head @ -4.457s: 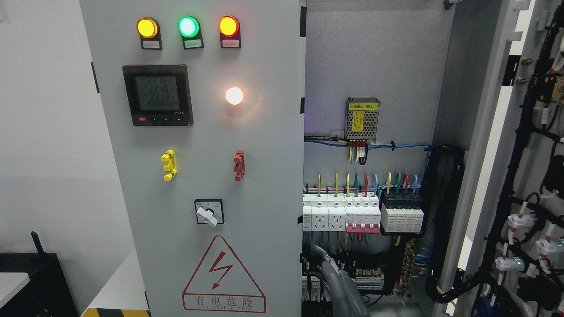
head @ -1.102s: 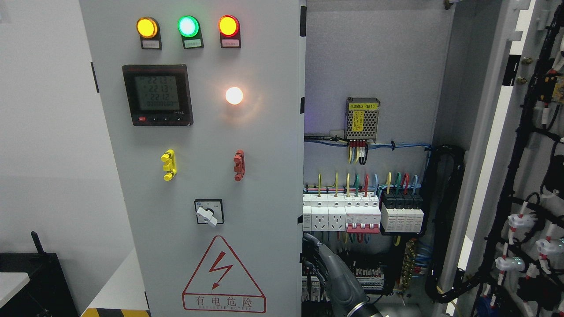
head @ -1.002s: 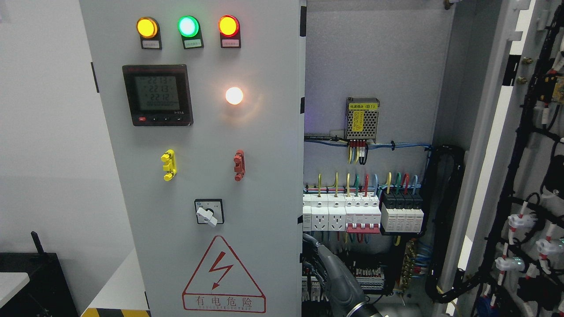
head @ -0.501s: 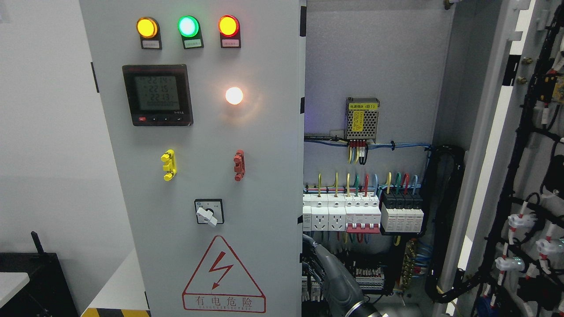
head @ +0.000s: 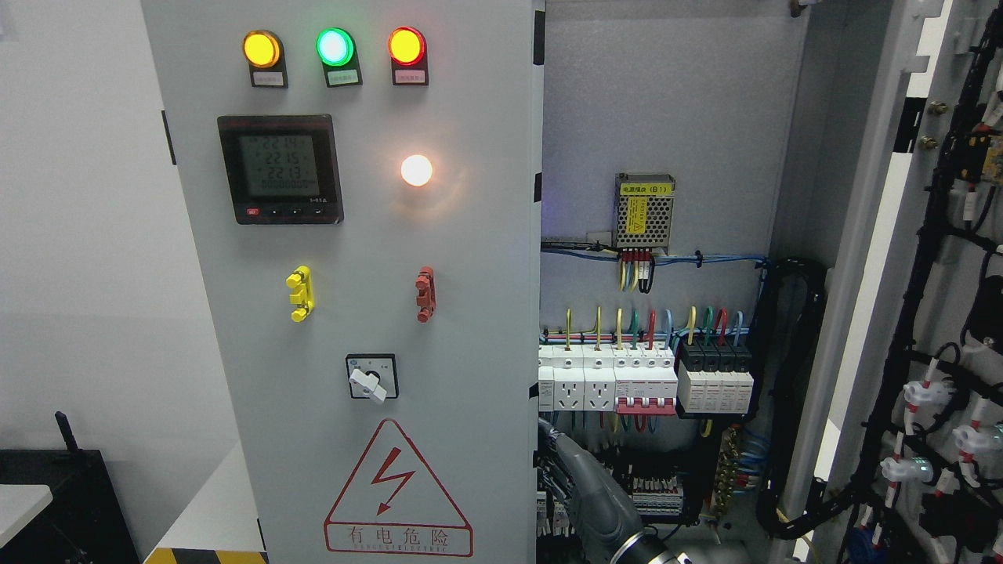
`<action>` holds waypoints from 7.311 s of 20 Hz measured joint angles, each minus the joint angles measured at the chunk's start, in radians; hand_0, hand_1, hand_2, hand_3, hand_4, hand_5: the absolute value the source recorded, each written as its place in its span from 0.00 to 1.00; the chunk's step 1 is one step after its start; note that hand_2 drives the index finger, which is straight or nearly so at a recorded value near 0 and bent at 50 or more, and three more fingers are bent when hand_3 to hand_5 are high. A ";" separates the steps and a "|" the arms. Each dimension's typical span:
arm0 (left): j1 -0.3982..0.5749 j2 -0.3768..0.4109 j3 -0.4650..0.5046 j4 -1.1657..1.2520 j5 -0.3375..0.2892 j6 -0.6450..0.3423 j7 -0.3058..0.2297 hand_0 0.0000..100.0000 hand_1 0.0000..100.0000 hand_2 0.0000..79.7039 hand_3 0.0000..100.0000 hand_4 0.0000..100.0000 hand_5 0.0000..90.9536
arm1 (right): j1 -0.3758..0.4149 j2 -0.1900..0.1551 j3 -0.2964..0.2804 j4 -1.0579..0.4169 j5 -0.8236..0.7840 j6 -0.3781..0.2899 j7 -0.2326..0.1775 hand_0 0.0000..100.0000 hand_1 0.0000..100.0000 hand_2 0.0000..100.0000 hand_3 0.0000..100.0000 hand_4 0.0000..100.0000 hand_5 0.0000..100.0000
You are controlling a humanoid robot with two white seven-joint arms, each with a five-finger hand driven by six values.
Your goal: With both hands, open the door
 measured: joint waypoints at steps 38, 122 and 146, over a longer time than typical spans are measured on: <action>0.000 0.000 0.000 0.000 0.000 0.000 0.000 0.00 0.00 0.00 0.00 0.00 0.00 | -0.057 0.000 -0.004 0.075 -0.023 0.008 0.088 0.38 0.00 0.00 0.00 0.00 0.00; 0.000 0.000 0.000 0.000 0.000 0.000 0.000 0.00 0.00 0.00 0.00 0.00 0.00 | -0.034 0.000 0.004 0.041 -0.109 -0.007 0.231 0.38 0.00 0.00 0.00 0.00 0.00; 0.000 0.000 0.000 0.000 0.000 0.000 0.000 0.00 0.00 0.00 0.00 0.00 0.00 | -0.032 0.000 0.009 0.019 -0.132 -0.004 0.316 0.38 0.00 0.00 0.00 0.00 0.00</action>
